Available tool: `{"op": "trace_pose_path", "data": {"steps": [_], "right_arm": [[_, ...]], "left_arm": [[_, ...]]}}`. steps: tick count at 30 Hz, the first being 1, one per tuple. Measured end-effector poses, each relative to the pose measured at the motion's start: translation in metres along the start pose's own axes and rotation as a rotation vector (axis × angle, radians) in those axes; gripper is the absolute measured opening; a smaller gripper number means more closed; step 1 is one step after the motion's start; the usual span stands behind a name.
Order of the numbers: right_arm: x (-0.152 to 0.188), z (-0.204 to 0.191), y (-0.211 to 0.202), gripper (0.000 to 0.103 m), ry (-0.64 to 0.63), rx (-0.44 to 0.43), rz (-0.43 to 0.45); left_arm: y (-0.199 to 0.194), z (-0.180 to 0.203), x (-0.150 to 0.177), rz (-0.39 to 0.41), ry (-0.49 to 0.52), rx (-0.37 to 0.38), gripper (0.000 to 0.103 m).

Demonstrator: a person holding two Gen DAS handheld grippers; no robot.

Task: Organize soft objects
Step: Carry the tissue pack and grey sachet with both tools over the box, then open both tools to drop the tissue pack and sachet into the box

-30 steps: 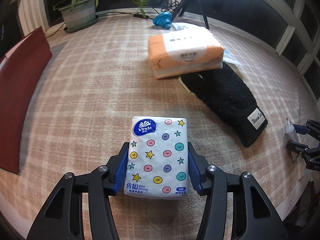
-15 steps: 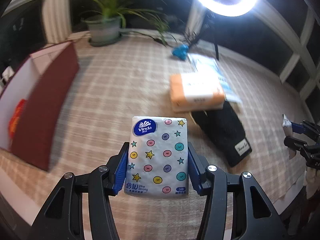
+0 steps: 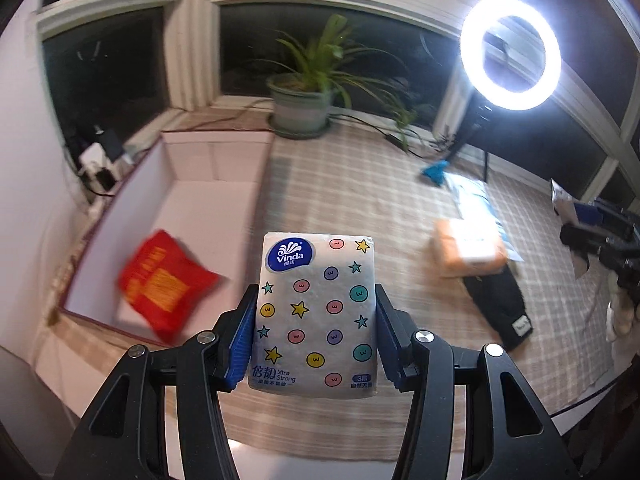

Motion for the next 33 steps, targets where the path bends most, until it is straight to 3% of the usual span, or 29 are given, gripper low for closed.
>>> {"op": "trace_pose_path", "data": {"steps": [7,14,21,33], "right_arm": [[-0.064,-0.040,0.070,0.047,-0.042,-0.071,-0.005],[-0.113,-0.087,0.155,0.047,-0.101,-0.134,-0.064],[-0.133,-0.118,0.233,0.047,-0.125,-0.174,-0.154],[-0.129,-0.135,0.322,0.048,-0.128,-0.175,-0.278]], "left_arm": [[0.006,-0.066,-0.012,0.002,-0.027,-0.053,0.052],[0.021,-0.107,-0.013,-0.013,-0.053,-0.085,0.052],[0.042,-0.123,-0.017,-0.043,-0.068,-0.093,0.052],[0.068,-0.135,-0.013,-0.100,-0.107,-0.106,0.052]]}}
Point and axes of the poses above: each gripper's, at about its wrist camera, not at the fingertips, and y roughly the way its jaws point, z to its right, x to its underside, the point moved 2 cm from there along y, roughly the way its jaws point, and after that the axes turned 6 degrees about z, right-handed, at the moved point
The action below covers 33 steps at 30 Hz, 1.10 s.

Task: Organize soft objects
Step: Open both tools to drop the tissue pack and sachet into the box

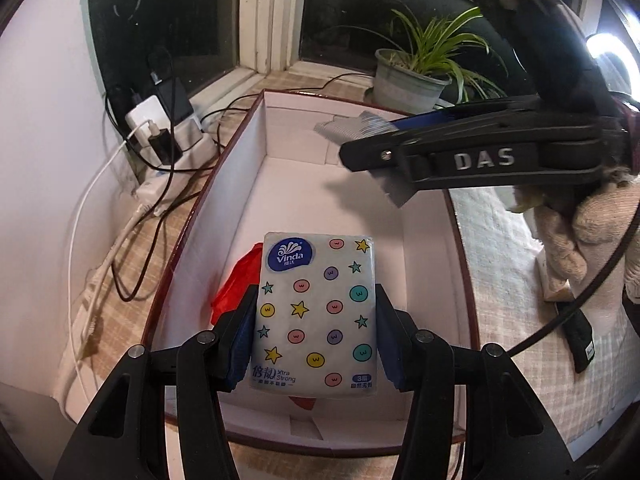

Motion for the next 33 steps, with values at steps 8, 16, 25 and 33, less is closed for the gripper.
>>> {"op": "trace_pose_path", "data": {"steps": [8,16,25,33], "right_arm": [[-0.003,0.004,0.024,0.050,0.017,-0.010,-0.046],[-0.006,0.004,0.035,0.065,0.034,-0.012,-0.060],[-0.008,0.006,0.029,0.073,0.052,-0.011,-0.046],[-0.001,0.011,-0.008,0.073,0.128,-0.022,0.035]], "left_arm": [[0.011,-0.003,0.000,-0.026,0.003,0.009,0.052],[0.017,-0.007,-0.002,-0.033,0.007,0.000,0.054],[0.005,-0.012,-0.004,-0.005,-0.019,-0.004,0.062],[-0.021,-0.010,-0.002,0.039,-0.036,0.011,0.062]]}}
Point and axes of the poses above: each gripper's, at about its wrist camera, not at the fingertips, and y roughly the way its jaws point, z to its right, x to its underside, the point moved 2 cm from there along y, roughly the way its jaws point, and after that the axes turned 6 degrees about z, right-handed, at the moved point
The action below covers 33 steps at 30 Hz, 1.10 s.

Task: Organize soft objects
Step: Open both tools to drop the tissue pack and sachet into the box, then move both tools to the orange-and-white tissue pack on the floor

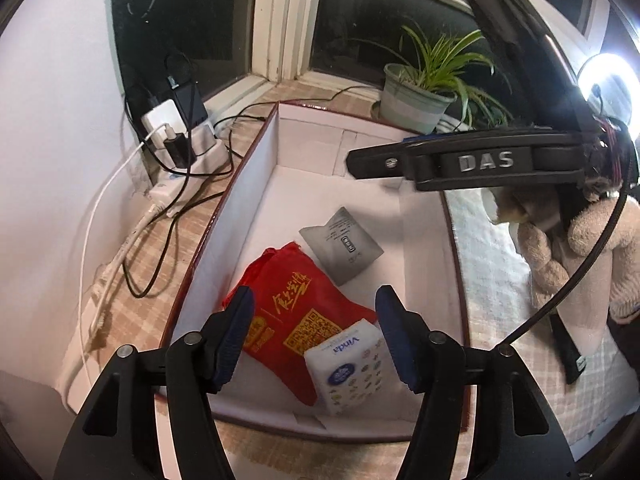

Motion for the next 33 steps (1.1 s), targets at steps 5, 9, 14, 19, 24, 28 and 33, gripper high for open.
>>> {"op": "trace_pose_path", "data": {"steps": [5,9,14,19,24,28,33], "right_arm": [[0.015,0.013,-0.040,0.073,0.117,-0.035,0.087],[0.040,0.025,-0.080,0.073,0.194,-0.031,0.161],[0.074,0.044,-0.130,0.073,0.254,-0.006,0.223],[0.111,0.076,-0.183,0.073,0.345,0.029,0.277],[0.155,0.116,-0.237,0.073,0.438,0.086,0.322],[0.185,0.143,-0.270,0.073,0.490,0.132,0.344],[0.227,0.181,-0.299,0.073,0.563,0.178,0.331]], "left_arm": [[-0.021,0.005,0.001,0.035,-0.010,0.016,0.062],[-0.034,0.015,-0.001,0.058,-0.008,0.026,0.062],[-0.044,0.038,-0.003,0.095,0.007,0.068,0.062],[-0.046,0.068,0.001,0.103,0.013,0.119,0.062],[-0.041,0.097,0.004,0.091,0.009,0.178,0.062],[-0.037,0.122,0.005,0.071,0.010,0.205,0.062],[-0.023,0.161,0.009,0.042,0.031,0.268,0.062]]}}
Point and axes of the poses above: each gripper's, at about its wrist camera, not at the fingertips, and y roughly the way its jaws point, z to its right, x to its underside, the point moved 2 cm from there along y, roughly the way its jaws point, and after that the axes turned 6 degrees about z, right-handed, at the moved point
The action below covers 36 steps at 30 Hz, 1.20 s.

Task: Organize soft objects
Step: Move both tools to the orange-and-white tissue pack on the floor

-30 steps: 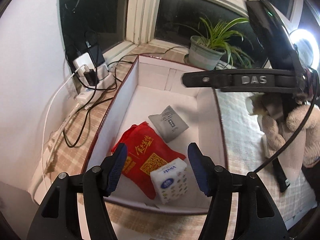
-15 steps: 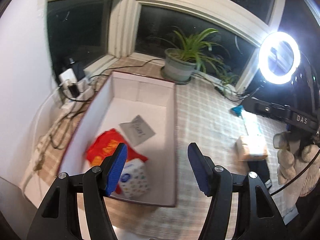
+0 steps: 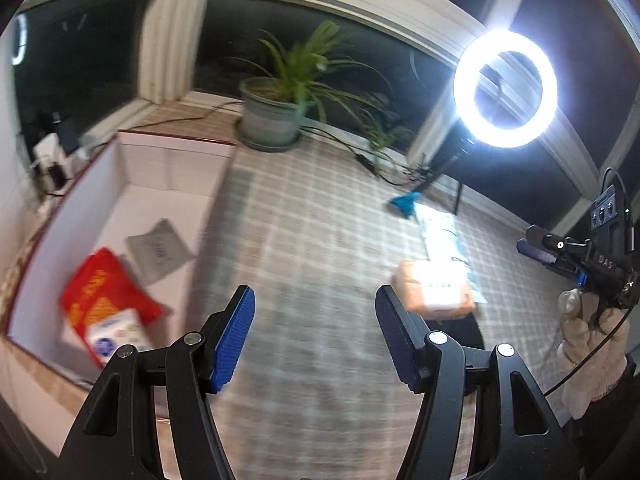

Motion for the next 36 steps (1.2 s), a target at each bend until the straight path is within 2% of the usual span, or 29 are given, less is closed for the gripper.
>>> {"op": "trace_pose_path", "data": {"steps": [4,6,10,15,20,36], "right_arm": [[0.008,0.033,-0.007,0.072,0.043,0.023,-0.030],[0.012,0.044,-0.007,0.064,0.060,0.022,-0.048],[0.023,0.059,0.004,0.054,0.095,0.003,-0.102],[0.037,0.076,0.030,0.038,0.149,-0.020,-0.178],[0.044,0.084,0.052,0.036,0.188,-0.040,-0.233],[0.044,0.075,0.106,0.036,0.155,-0.044,-0.322]], "left_arm": [[0.020,0.024,0.004,-0.029,0.005,0.047,0.062],[0.030,0.035,0.006,-0.045,0.009,0.067,0.062],[0.047,0.050,0.007,-0.069,0.022,0.086,0.062],[0.059,0.054,0.003,-0.078,0.022,0.088,0.062],[0.068,0.048,0.002,-0.091,0.011,0.078,0.062],[0.097,0.036,0.012,-0.136,-0.045,0.096,0.062]]}}
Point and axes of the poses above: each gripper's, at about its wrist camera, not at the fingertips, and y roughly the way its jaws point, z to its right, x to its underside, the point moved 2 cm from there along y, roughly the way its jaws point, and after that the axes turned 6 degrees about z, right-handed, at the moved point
